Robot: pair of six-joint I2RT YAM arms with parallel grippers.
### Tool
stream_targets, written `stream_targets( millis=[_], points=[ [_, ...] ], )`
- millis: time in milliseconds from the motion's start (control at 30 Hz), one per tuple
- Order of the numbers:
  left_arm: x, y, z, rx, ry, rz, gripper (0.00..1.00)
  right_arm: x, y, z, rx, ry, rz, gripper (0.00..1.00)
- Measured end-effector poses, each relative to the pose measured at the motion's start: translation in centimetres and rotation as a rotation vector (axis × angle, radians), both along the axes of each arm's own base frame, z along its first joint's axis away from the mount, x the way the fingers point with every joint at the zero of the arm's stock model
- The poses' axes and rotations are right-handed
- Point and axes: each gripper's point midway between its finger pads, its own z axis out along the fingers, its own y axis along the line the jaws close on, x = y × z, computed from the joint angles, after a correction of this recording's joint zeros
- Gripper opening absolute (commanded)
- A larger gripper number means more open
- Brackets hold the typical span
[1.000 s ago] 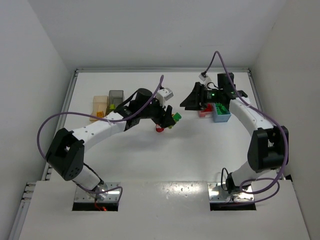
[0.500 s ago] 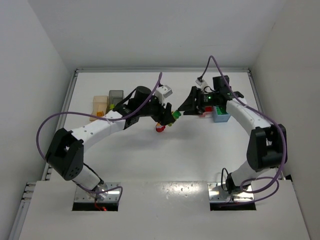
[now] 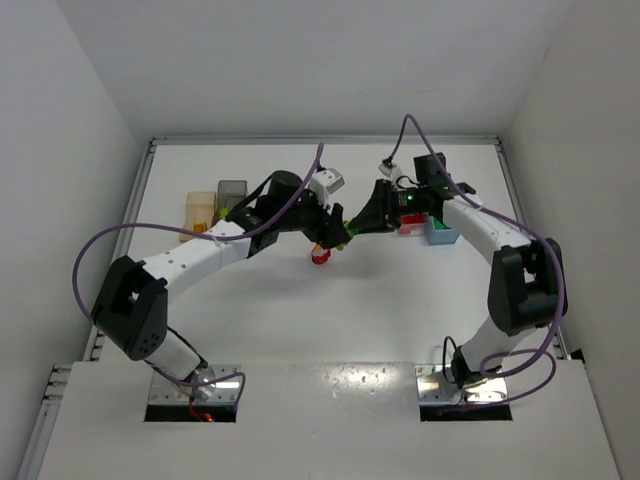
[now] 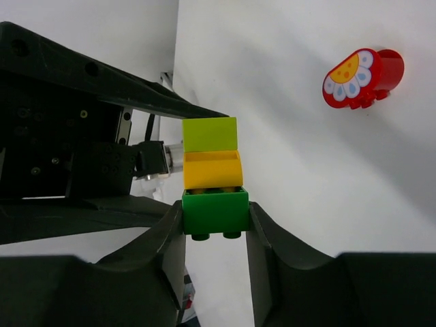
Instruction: Sort the legos into containers by color
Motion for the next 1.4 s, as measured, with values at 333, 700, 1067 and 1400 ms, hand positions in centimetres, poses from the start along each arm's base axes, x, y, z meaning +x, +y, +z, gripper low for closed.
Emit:
stream_targets(
  millis=[333, 700, 1067, 1400],
  points=[
    [0.9, 0.3, 0.3, -0.003, -0.023, 0.029, 0.16, 0.0, -0.2, 0.3, 0.065, -0.017, 0.019, 0.01],
    [7.1, 5.6, -0.5, 0.033, -0.06, 0.238, 0.16, -2.2, -4.0, 1.7, 0.118, 0.001, -0.035, 0.0],
    [7.1, 5.6, -0.5, 0.038, -0.072, 0.229, 0.16, 10.1, -18.6, 0.7, -0.646, -0.46, -0.406, 0.0],
    [7.4, 5.5, 0.2, 0.033, -0.081, 0.23, 0.16, 12.6, -24.3, -7.1, -0.937, -0.388, -0.357, 0.04]
  ],
)
